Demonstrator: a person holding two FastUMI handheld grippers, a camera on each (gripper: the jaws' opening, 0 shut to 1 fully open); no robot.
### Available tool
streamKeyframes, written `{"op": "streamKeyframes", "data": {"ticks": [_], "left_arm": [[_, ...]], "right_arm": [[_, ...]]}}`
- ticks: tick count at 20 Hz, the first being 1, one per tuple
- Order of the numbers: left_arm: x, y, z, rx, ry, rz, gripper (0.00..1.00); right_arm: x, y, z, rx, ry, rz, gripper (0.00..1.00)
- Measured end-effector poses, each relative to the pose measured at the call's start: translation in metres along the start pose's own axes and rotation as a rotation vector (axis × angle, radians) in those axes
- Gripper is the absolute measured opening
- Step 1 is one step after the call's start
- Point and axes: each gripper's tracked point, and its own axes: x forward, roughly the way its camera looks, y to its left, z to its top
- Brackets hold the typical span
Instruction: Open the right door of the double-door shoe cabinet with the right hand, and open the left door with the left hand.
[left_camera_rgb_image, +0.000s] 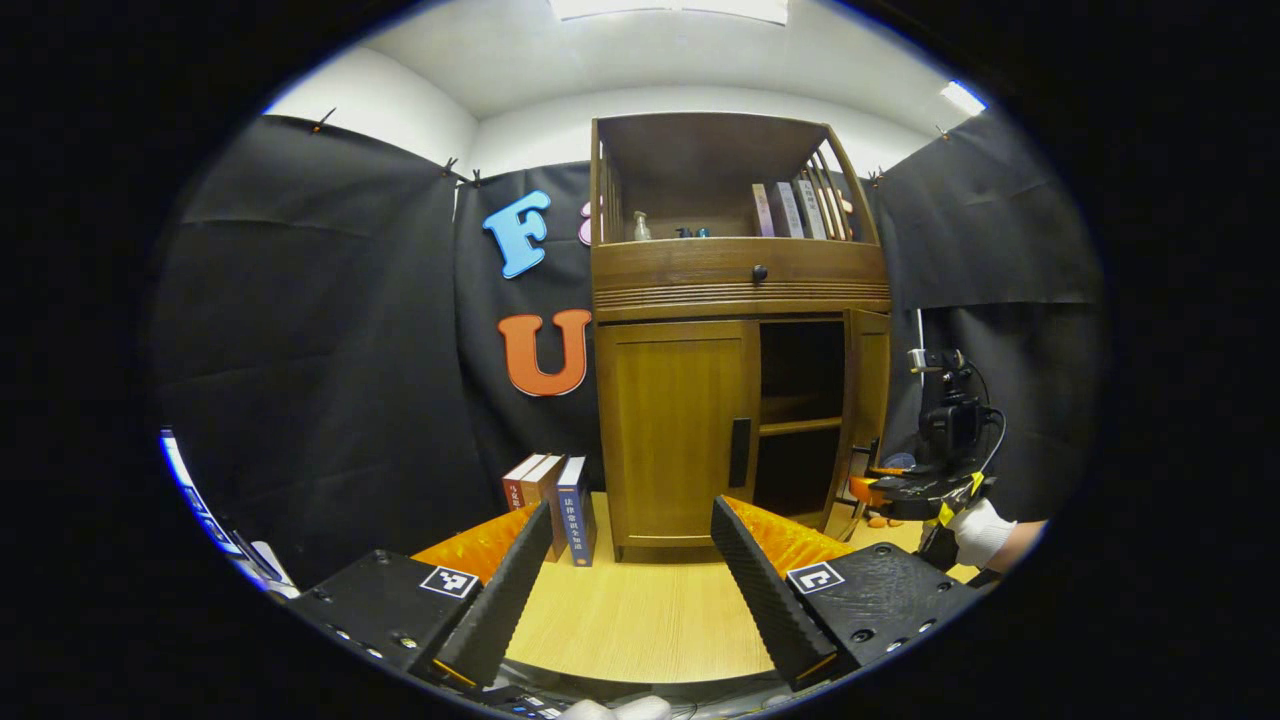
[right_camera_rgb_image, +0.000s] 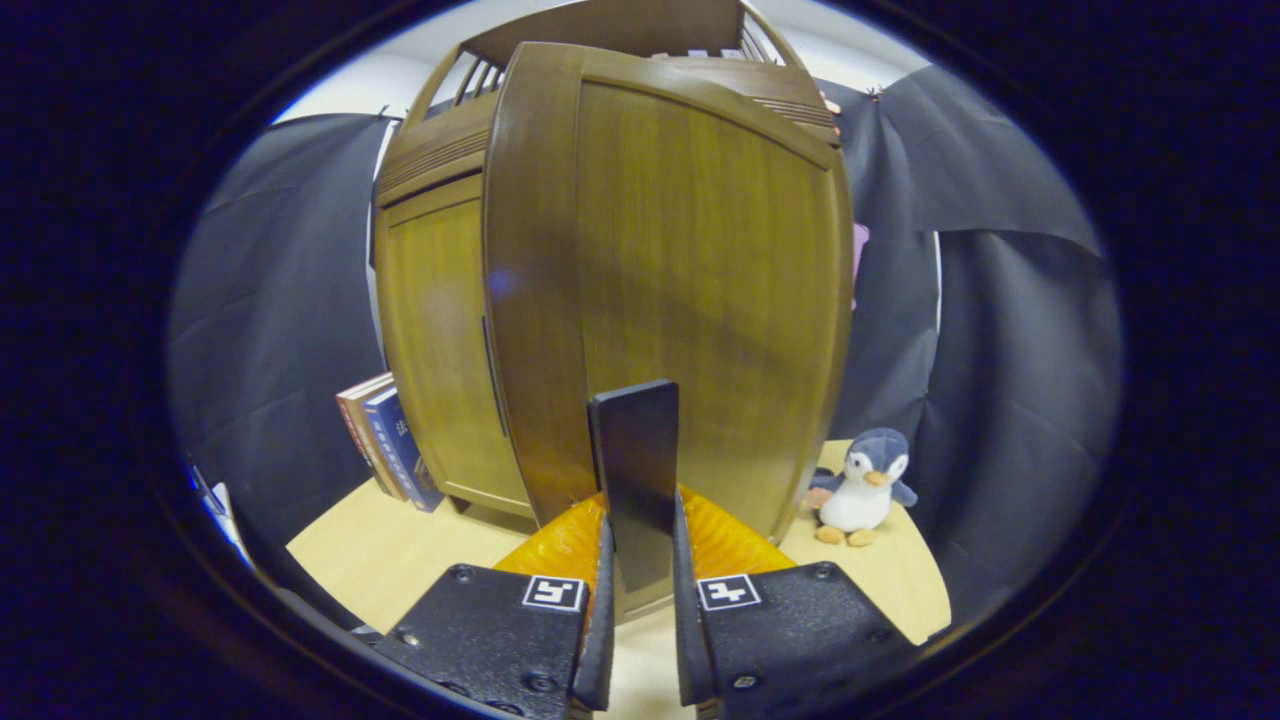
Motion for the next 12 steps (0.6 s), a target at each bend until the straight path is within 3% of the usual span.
{"op": "streamKeyframes", "data": {"ticks": [7,12], "left_arm": [[-0.001,-0.018,-0.003,0.008,-0.006,-0.090,0.96],[-0.001,-0.033,-0.011,0.017,0.003,-0.152,0.96]], "right_arm": [[-0.032,-0.040,-0.011,0.035,-0.003,-0.101,0.24],[-0.054,-0.075,-0.015,0.058,-0.007,-0.149,0.14]]}}
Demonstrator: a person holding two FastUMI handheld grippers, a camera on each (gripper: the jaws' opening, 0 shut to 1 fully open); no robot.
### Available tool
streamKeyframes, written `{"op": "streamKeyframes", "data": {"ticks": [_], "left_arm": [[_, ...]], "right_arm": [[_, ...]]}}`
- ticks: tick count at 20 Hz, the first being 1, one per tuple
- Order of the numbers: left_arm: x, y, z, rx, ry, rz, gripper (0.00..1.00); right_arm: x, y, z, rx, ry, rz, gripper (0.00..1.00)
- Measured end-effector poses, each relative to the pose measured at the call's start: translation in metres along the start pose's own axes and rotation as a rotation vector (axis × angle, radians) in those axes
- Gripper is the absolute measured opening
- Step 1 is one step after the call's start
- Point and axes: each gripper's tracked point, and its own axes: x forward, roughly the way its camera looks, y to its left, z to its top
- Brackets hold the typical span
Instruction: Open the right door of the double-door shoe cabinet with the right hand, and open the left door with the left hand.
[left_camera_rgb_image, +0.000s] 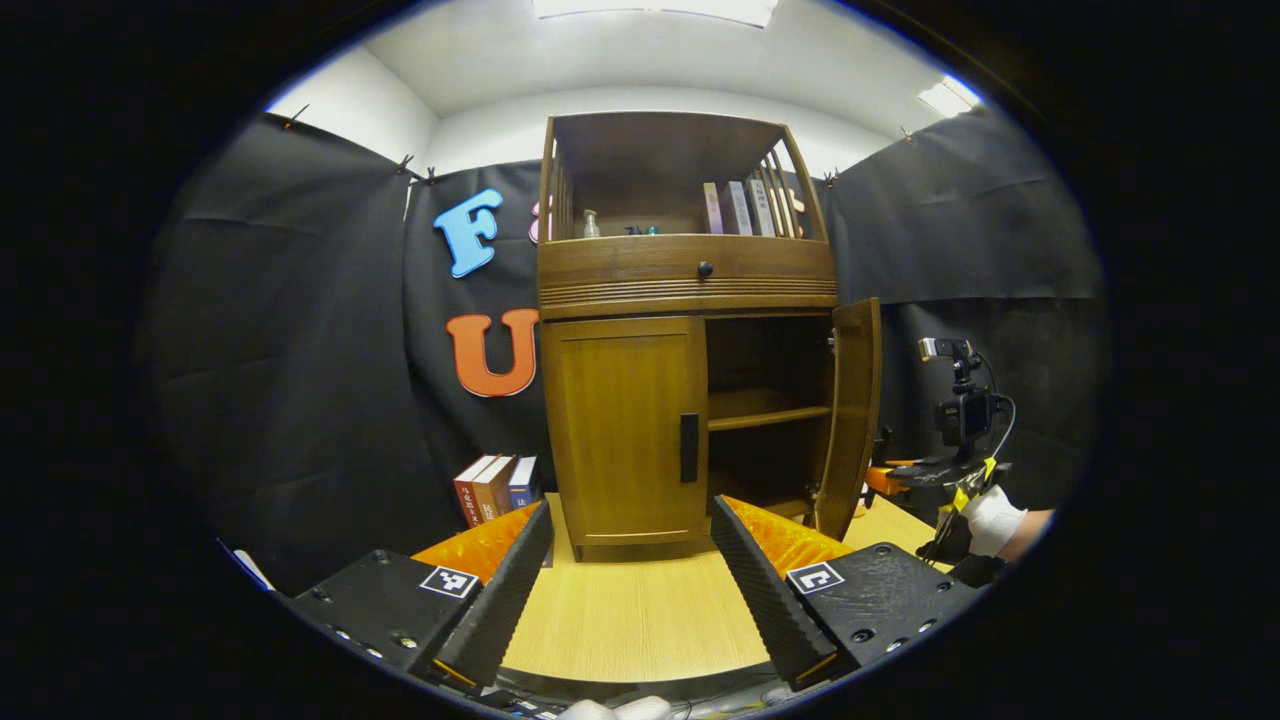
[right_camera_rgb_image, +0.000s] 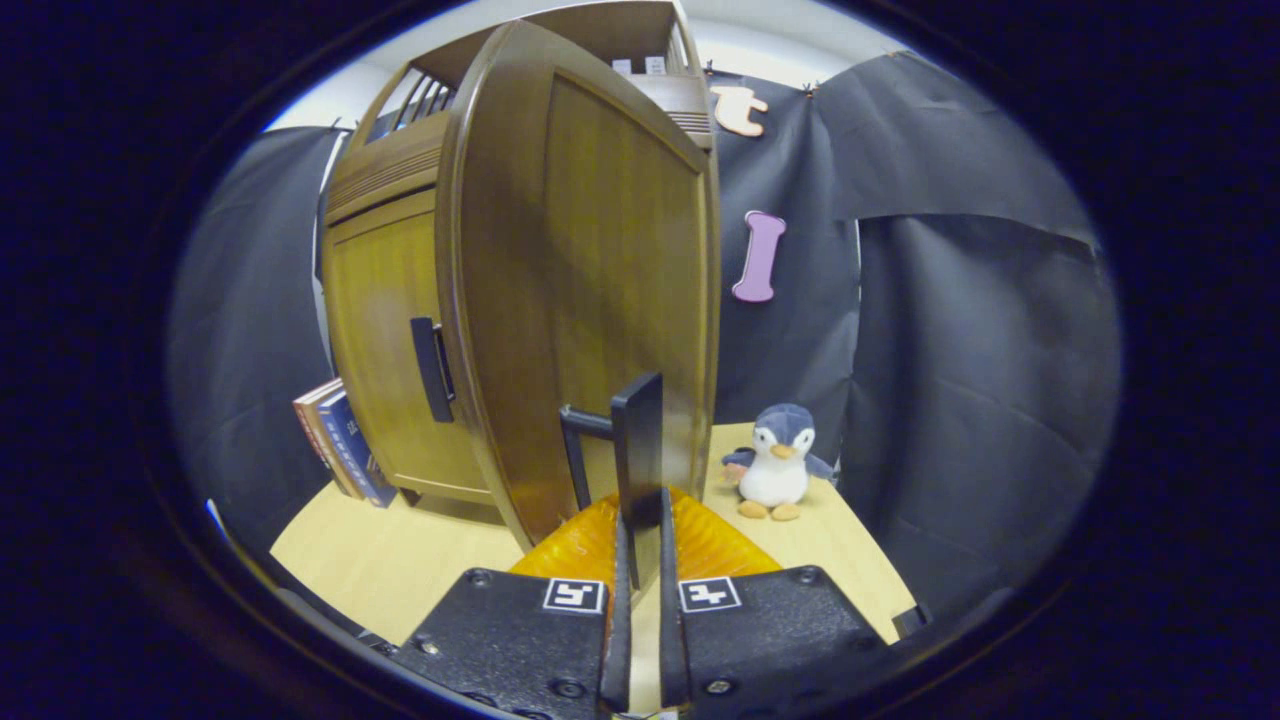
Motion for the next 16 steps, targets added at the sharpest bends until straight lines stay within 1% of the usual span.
{"op": "streamKeyframes", "data": {"ticks": [4,5,6,7,8,9,14,16], "left_arm": [[0.005,-0.010,-0.007,0.006,0.008,-0.034,0.96],[0.006,-0.013,-0.007,0.006,0.009,-0.038,0.96],[0.008,-0.016,-0.008,0.004,0.010,-0.042,0.96],[0.009,-0.021,-0.007,0.000,0.011,-0.049,1.00],[0.011,-0.028,-0.007,-0.004,0.013,-0.057,0.96],[0.013,-0.034,-0.005,-0.006,0.009,-0.067,0.96],[0.028,-0.078,0.000,-0.008,0.020,-0.099,0.96],[0.034,-0.097,0.004,-0.018,0.019,-0.091,0.96]], "right_arm": [[-0.003,-0.031,-0.001,-0.006,-0.013,-0.073,0.07],[-0.006,-0.040,0.001,0.004,-0.013,-0.081,0.06],[-0.004,-0.038,-0.002,0.008,-0.010,-0.079,0.04],[-0.003,-0.042,-0.002,0.007,-0.010,-0.076,0.04],[-0.002,-0.050,-0.001,0.000,-0.009,-0.077,0.04],[-0.001,-0.059,-0.002,-0.010,-0.004,-0.083,0.04],[-0.003,-0.083,-0.001,0.021,-0.008,-0.003,0.04],[0.000,-0.094,0.000,0.020,-0.002,0.036,0.04]]}}
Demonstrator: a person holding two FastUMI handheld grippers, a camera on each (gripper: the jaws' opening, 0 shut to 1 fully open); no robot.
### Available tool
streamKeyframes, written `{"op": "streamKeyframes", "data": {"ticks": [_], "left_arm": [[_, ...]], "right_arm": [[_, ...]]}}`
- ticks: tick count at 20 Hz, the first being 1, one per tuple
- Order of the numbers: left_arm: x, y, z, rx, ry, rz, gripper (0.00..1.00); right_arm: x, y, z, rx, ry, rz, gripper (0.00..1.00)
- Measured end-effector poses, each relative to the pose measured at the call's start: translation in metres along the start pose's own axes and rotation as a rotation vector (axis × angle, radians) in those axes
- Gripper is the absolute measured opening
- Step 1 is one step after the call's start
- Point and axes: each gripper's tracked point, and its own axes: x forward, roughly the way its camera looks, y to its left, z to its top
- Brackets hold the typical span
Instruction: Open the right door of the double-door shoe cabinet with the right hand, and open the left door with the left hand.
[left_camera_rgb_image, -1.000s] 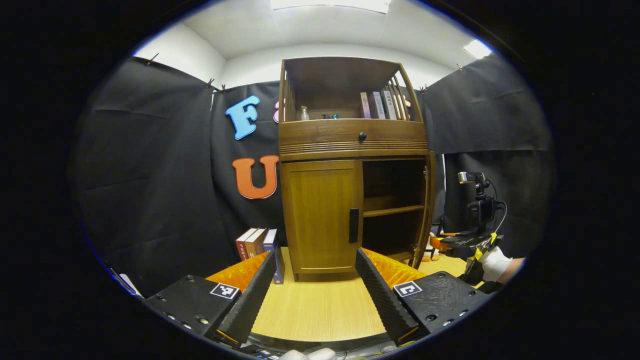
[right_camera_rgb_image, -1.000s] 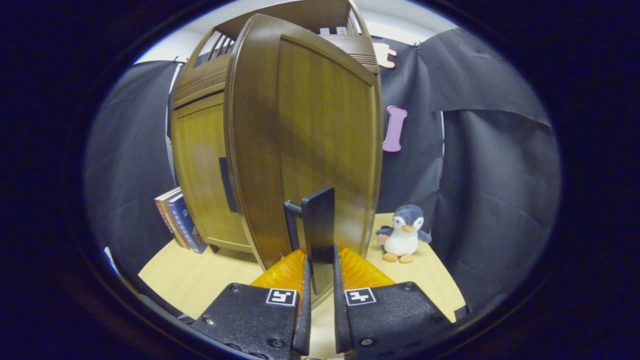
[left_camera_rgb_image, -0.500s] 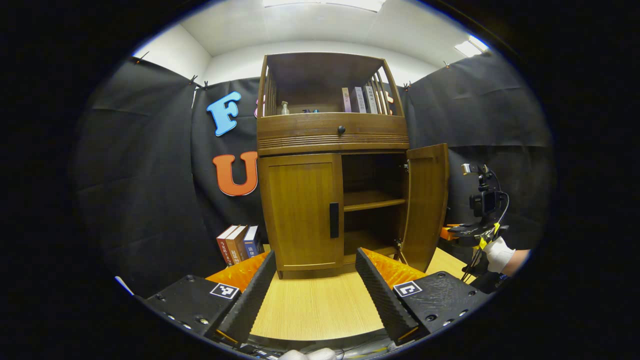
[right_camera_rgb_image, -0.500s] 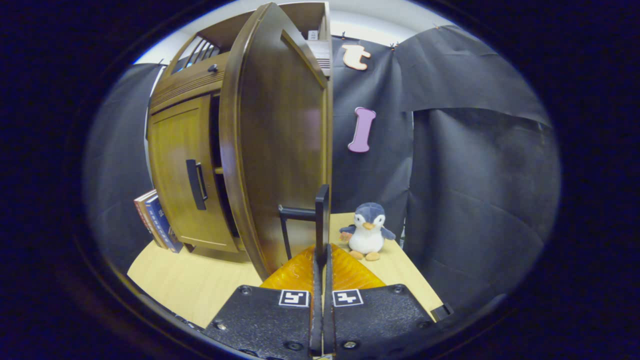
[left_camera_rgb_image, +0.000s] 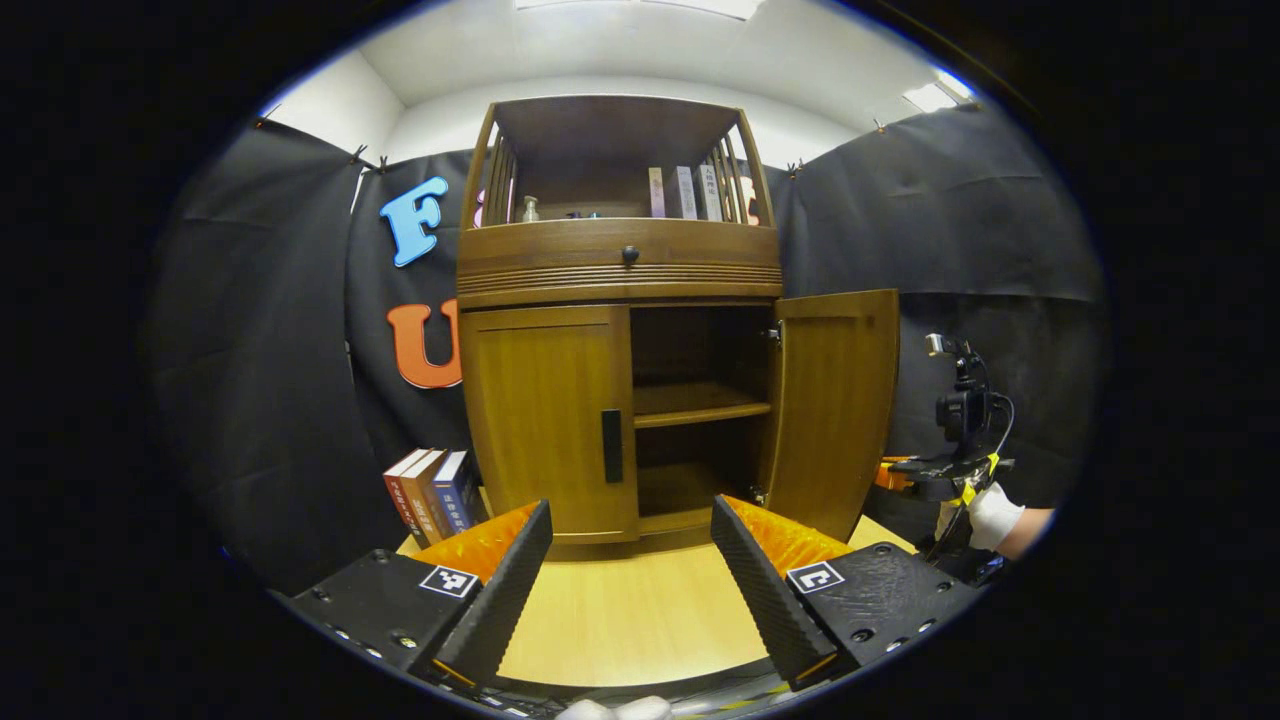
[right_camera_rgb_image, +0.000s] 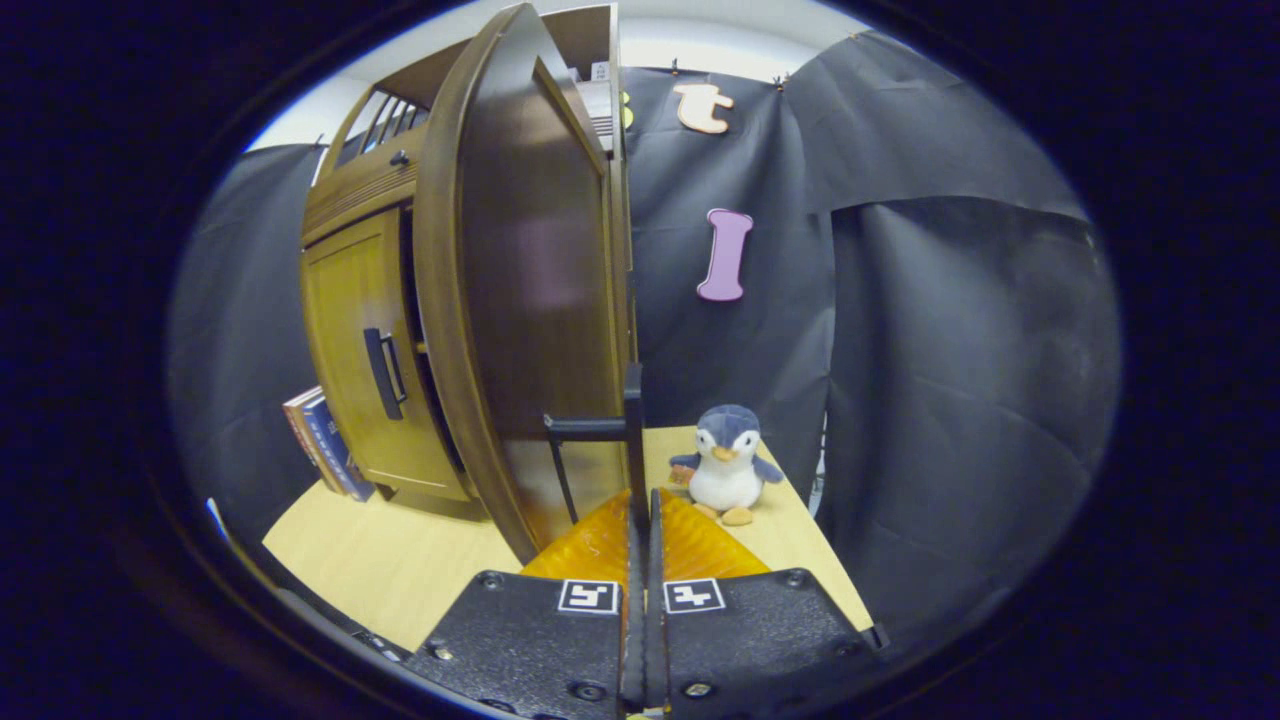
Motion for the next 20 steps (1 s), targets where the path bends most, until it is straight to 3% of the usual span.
{"op": "streamKeyframes", "data": {"ticks": [10,17,19,20], "left_arm": [[0.010,-0.081,0.010,-0.030,-0.005,0.106,0.96],[0.011,-0.092,0.008,-0.004,0.003,0.157,0.96],[0.016,-0.089,0.008,-0.008,0.012,0.147,0.96],[0.020,-0.086,0.008,-0.014,0.010,0.139,0.96]], "right_arm": [[0.007,-0.037,0.006,-0.075,0.026,0.200,0.04],[-0.007,-0.044,0.003,-0.131,0.038,0.266,0.05],[-0.018,-0.052,0.006,-0.134,0.036,0.248,0.10],[-0.027,-0.054,0.012,-0.125,0.018,0.234,0.16]]}}
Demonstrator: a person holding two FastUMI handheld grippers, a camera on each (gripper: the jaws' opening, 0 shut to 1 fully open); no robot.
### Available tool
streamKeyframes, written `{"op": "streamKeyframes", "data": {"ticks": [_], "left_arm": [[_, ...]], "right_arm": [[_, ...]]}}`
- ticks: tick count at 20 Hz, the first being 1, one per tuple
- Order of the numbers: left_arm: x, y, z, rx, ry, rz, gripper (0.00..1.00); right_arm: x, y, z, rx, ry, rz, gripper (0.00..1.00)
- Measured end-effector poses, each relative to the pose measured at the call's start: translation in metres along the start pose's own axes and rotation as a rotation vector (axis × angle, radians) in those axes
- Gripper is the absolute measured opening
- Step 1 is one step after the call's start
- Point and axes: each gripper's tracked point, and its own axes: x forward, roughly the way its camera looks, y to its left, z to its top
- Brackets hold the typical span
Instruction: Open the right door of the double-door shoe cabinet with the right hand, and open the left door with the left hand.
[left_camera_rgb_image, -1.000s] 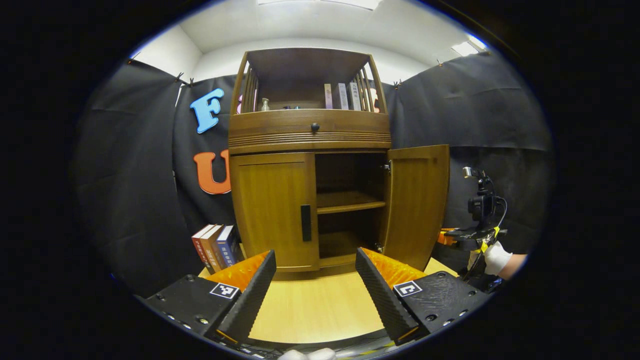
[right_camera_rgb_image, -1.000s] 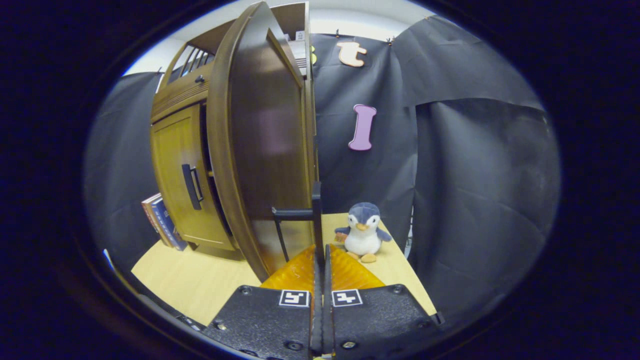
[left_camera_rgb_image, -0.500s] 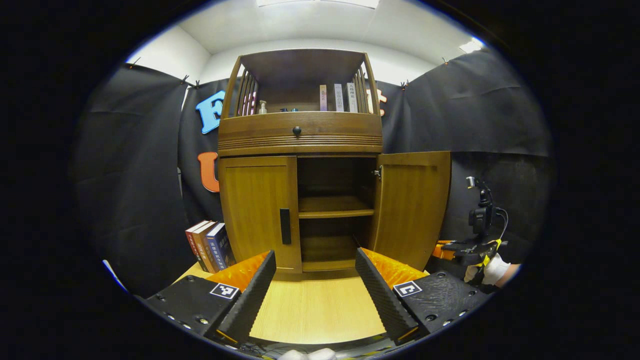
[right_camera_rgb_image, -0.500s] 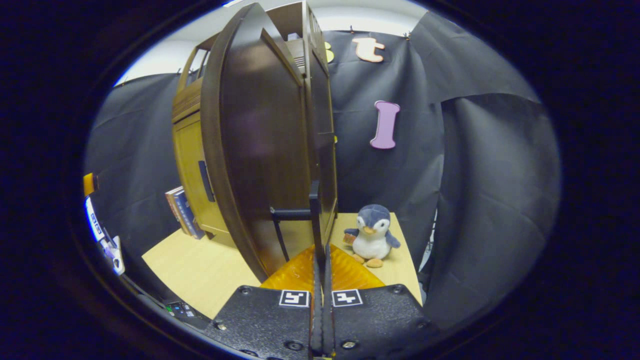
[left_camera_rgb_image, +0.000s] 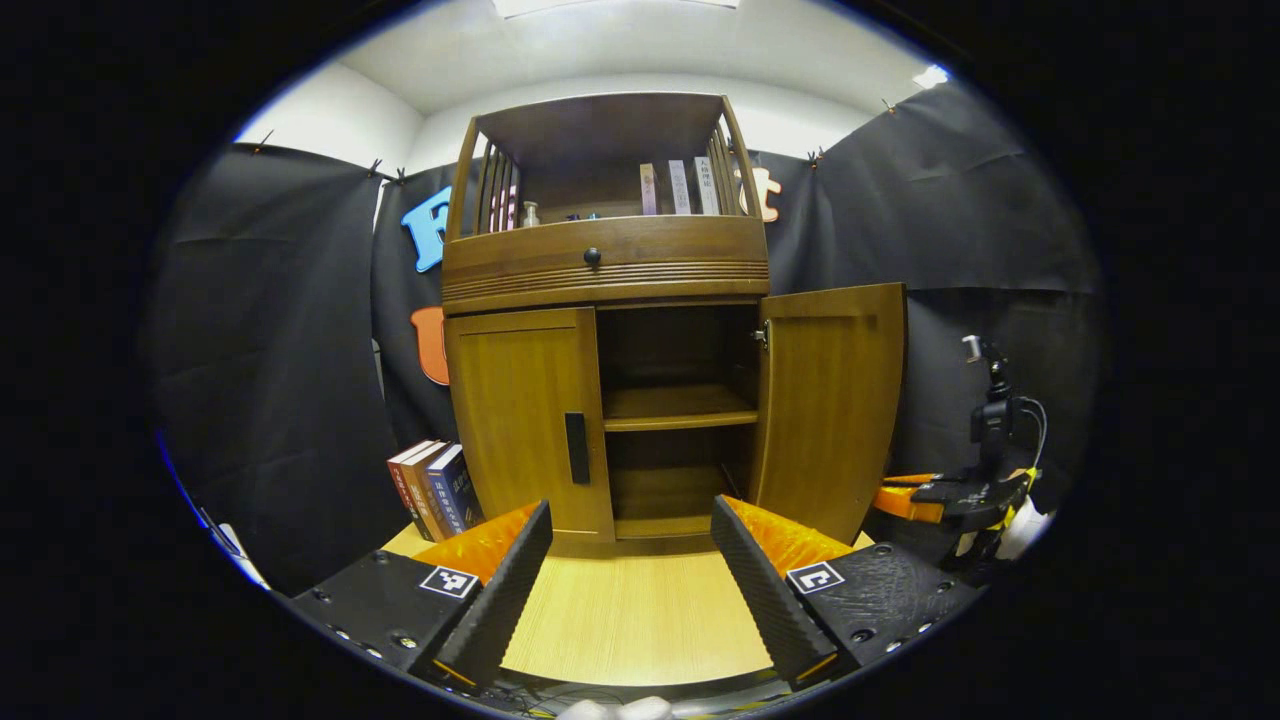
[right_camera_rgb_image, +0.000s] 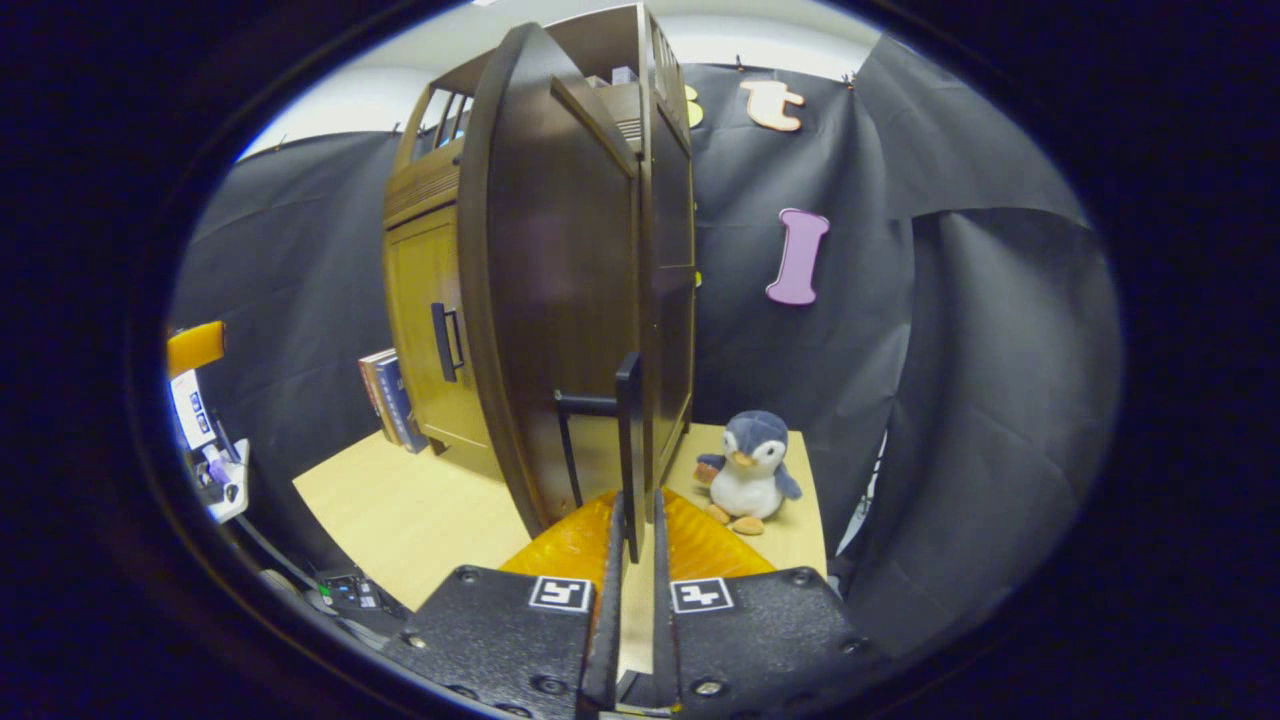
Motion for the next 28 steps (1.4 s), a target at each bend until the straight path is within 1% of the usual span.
{"op": "streamKeyframes", "data": {"ticks": [1,3,4,6,7,8,9,12,13,15,16,17,19,20,21,22,23,24,25,28], "left_arm": [[0.004,0.003,0.003,-0.004,-0.005,-0.009,0.96],[0.011,0.014,0.008,-0.002,-0.016,-0.025,0.96],[0.015,0.019,0.009,0.004,-0.018,-0.032,0.96],[0.023,0.034,0.010,0.017,-0.021,-0.045,0.96],[0.026,0.041,0.010,0.021,-0.020,-0.052,0.96],[0.030,0.049,0.010,0.024,-0.019,-0.060,0.96],[0.033,0.057,0.010,0.028,-0.019,-0.067,0.96],[0.040,0.084,0.010,0.051,-0.026,-0.075,0.96],[0.042,0.092,0.010,0.058,-0.029,-0.081,0.96],[0.045,0.108,0.006,0.068,-0.030,-0.089,0.96],[0.047,0.115,0.002,0.071,-0.030,-0.093,0.96],[0.049,0.122,-0.001,0.072,-0.027,-0.096,0.96],[0.052,0.133,-0.013,0.068,-0.013,-0.098,0.96],[0.053,0.137,-0.020,0.062,0.001,-0.094,0.93],[0.055,0.140,-0.024,0.049,0.010,-0.093,0.96],[0.060,0.141,-0.027,0.033,0.013,-0.099,0.96],[0.066,0.141,-0.027,0.022,0.015,-0.104,0.96],[0.072,0.143,-0.027,0.019,0.012,-0.107,1.00],[0.081,0.144,-0.026,0.020,0.006,-0.112,0.96],[0.116,0.139,-0.021,0.006,-0.017,-0.129,0.96]], "right_arm": [[-0.010,-0.003,0.005,0.000,-0.012,-0.035,0.21],[-0.031,-0.011,0.016,0.002,-0.032,-0.095,0.50],[-0.042,-0.004,0.024,0.010,-0.045,-0.113,0.63],[-0.059,0.016,0.038,0.028,-0.076,-0.140,0.80],[-0.064,0.027,0.044,0.033,-0.086,-0.161,0.84],[-0.067,0.039,0.046,0.035,-0.095,-0.181,0.94],[-0.068,0.053,0.050,0.036,-0.107,-0.197,0.97],[-0.071,0.096,0.059,0.050,-0.145,-0.238,0.99],[-0.069,0.110,0.062,0.055,-0.166,-0.252,0.99],[-0.059,0.132,0.058,0.063,-0.173,-0.281,0.99],[-0.054,0.146,0.056,0.070,-0.171,-0.277,0.99],[-0.051,0.155,0.053,0.079,-0.170,-0.277,0.98],[-0.044,0.174,0.044,0.086,-0.168,-0.296,0.99],[-0.041,0.183,0.040,0.078,-0.164,-0.300,0.99],[-0.039,0.191,0.038,0.064,-0.157,-0.298,0.99],[-0.038,0.198,0.037,0.051,-0.149,-0.293,1.00],[-0.037,0.202,0.039,0.043,-0.146,-0.291,0.99],[-0.037,0.204,0.043,0.042,-0.148,-0.293,0.99],[-0.037,0.204,0.048,0.043,-0.153,-0.298,0.99],[-0.037,0.203,0.059,0.052,-0.166,-0.317,0.99]]}}
